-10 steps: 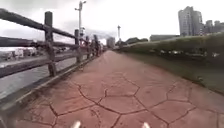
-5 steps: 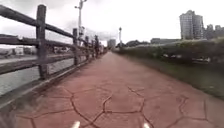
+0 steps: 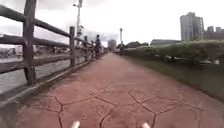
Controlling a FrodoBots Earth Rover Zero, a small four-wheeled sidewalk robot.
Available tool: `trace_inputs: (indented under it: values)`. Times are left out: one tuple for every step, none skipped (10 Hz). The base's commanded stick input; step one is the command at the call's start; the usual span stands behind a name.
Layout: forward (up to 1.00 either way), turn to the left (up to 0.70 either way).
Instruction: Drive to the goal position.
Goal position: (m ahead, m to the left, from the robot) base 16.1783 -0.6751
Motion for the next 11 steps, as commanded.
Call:
trace_inputs:
  values:
    - [0.7,0.0]
    - [0.7,0.0]
    - [0.7,0.0]
    - [0.7,0.0]
    - [0.7,0.0]
    - [0.7,0.0]
    - [0.7,0.0]
    - [0.7,0.0]
    - [0.7,0.0]
    - [0.7,0.0]
    - [0.7,0.0]
